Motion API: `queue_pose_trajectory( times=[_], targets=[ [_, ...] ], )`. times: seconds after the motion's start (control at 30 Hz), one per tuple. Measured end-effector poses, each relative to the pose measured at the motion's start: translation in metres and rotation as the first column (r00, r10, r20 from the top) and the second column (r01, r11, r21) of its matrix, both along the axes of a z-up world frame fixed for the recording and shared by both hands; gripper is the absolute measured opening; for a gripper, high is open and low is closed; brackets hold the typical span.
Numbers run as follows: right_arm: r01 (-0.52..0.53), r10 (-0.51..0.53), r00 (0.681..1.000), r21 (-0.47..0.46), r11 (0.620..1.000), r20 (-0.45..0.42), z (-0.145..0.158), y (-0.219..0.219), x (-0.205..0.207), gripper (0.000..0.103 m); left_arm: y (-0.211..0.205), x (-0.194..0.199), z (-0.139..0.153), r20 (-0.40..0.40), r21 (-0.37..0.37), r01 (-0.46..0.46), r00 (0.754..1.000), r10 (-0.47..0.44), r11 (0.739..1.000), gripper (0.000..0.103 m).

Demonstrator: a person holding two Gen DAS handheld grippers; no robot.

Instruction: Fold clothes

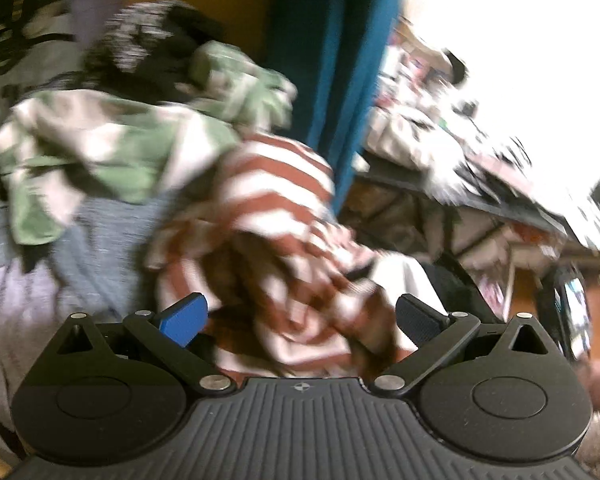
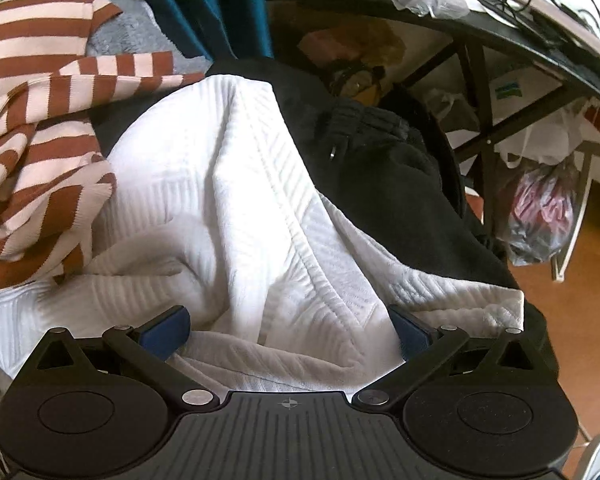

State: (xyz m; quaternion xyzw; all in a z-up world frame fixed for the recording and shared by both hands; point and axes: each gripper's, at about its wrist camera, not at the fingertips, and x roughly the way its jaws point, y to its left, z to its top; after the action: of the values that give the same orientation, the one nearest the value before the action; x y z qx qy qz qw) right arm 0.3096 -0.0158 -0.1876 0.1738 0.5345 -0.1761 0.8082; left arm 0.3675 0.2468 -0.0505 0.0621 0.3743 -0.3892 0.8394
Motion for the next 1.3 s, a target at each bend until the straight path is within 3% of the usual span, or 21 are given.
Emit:
queue_pose_trajectory(
  times=[0.17, 0.27, 0.33, 0.47, 0.57, 0.6, 0.63, 0.7, 0.9, 1.07, 1.2, 1.3],
  targets=[
    [0.023, -0.023, 1.0, -0.005, 1.0, 0.015, -0.007, -0.001, -0.005, 0.102, -0.021, -0.013, -0.001, -0.03, 0.024, 0.132, 0.991, -0.131, 0.991, 0.102],
    [0.029, -0.029, 0.999, -0.02, 0.999, 0.04, -0.007, 0.002, -0.011, 0.102, -0.034, -0.017, -0.007, -0.067, 0.048, 0.203, 0.978, -0.2, 0.978, 0.096],
    [0.021, -0.02, 0.998, -0.015, 1.0, 0.06, -0.006, 0.0, -0.015, 0.102, -0.047, -0.019, -0.017, -0.069, 0.115, 0.231, 0.972, -0.224, 0.966, 0.088],
    [0.014, -0.019, 0.995, 0.044, 0.999, 0.102, -0.001, -0.011, -0.026, 0.102, -0.067, -0.014, -0.041, -0.072, 0.22, 0.238, 0.971, -0.228, 0.946, 0.083],
    [0.029, -0.04, 0.991, 0.081, 0.996, 0.128, 0.005, -0.018, -0.035, 0.102, -0.083, -0.012, -0.06, -0.001, 0.314, 0.214, 0.974, -0.225, 0.925, 0.08],
    [0.035, -0.047, 0.99, 0.093, 0.995, 0.136, 0.007, -0.02, -0.038, 0.102, -0.086, -0.013, -0.063, 0.028, 0.324, 0.209, 0.973, -0.23, 0.923, 0.069],
    [0.04, -0.055, 0.988, 0.105, 0.994, 0.145, 0.009, -0.022, -0.041, 0.102, -0.088, -0.012, -0.065, 0.066, 0.33, 0.199, 0.97, -0.233, 0.923, 0.051],
    [0.052, -0.072, 0.984, 0.125, 0.991, 0.164, 0.015, -0.024, -0.047, 0.102, -0.088, -0.003, -0.065, 0.109, 0.343, 0.143, 0.975, -0.191, 0.929, 0.04],
    [0.089, -0.123, 0.972, 0.17, 0.981, 0.199, 0.023, -0.031, -0.068, 0.096, -0.061, 0.051, -0.07, 0.0, 0.233, 0.017, 1.0, -0.017, 0.972, 0.04],
    [0.107, -0.142, 0.969, 0.175, 0.979, 0.201, 0.031, -0.036, -0.079, 0.096, -0.06, 0.041, -0.073, 0.018, 0.218, 0.005, 1.0, -0.009, 0.976, 0.043],
    [0.118, -0.157, 0.964, 0.187, 0.975, 0.213, 0.038, -0.045, -0.089, 0.095, -0.058, 0.039, -0.07, -0.017, 0.189, 0.058, 0.998, -0.056, 0.98, 0.068],
    [0.1, -0.142, 0.966, 0.193, 0.976, 0.215, 0.039, -0.053, -0.096, 0.081, -0.055, 0.031, -0.065, -0.063, 0.148, 0.08, 0.995, -0.072, 0.986, 0.085]
  ],
)
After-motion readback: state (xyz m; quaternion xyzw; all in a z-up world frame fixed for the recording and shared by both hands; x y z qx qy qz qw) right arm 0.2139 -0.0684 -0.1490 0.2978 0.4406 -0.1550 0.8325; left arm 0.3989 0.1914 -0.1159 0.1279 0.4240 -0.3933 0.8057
